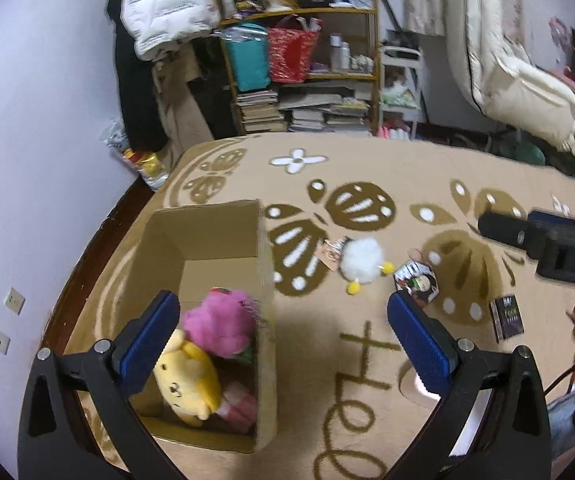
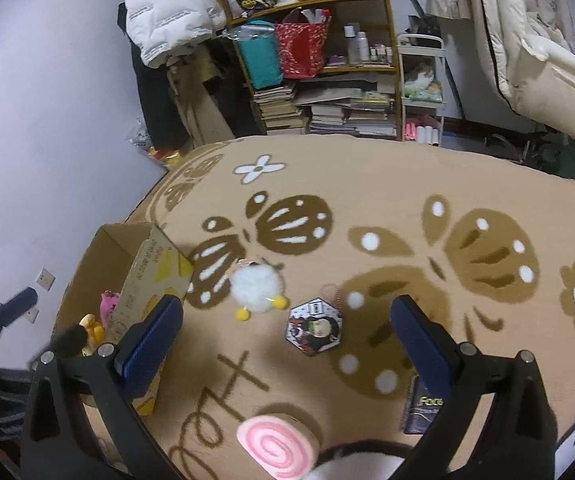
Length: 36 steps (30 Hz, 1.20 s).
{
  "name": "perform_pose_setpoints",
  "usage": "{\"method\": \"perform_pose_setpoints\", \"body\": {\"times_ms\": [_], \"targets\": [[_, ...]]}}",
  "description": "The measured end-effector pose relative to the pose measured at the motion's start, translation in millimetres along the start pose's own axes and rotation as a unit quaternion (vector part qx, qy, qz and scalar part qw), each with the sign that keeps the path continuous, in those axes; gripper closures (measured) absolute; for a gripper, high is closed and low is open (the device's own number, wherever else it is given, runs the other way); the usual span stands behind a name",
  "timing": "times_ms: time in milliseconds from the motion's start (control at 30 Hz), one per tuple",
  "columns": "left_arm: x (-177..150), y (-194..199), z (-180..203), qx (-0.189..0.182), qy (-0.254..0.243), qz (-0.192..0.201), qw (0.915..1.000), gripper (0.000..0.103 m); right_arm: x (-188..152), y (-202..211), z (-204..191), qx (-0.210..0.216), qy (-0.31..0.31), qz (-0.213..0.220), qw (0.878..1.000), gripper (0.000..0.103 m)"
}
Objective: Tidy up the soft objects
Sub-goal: 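Move both tools back over the swirl cushion and black Face tissue pack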
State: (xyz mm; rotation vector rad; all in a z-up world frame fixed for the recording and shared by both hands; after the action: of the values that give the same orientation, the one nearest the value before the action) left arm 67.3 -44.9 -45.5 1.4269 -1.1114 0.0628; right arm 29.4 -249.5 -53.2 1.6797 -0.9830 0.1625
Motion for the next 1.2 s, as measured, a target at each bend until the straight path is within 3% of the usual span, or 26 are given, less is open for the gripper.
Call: {"method": "perform_pose_setpoints", "body": {"times_ms": [467,667,1200], "targets": [[-4,-25,90,-0.042,-0.105,-0.018,0.9934,0.001,-5,7,69,-0.050,-0.001,-0.050,0.998,0.000],[-11,-37,112,-0.036,-0.114,-0.009,0.9927,0.001,-17,-6,94,-0.055,-0.021,-0.074,0.996,0.000],[-39,-59,154,-0.095,-0.141,-0.046,0.9843,0.001,-57,-50,144,-0.062,-0.068,-0.169,0.981,0.000]]}}
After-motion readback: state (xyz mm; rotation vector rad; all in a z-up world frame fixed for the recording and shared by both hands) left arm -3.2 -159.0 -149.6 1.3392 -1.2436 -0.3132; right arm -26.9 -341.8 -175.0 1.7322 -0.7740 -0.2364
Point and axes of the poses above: each gripper's, at about its wrist camera, not at the fingertips, and y roughly against the way its jaws point, z to its right, x to its top, the point moved 4 cm from there along -y, roughly the way its jaws point, and after that the axes turned 10 degrees about -y, right-handed, at the moved point
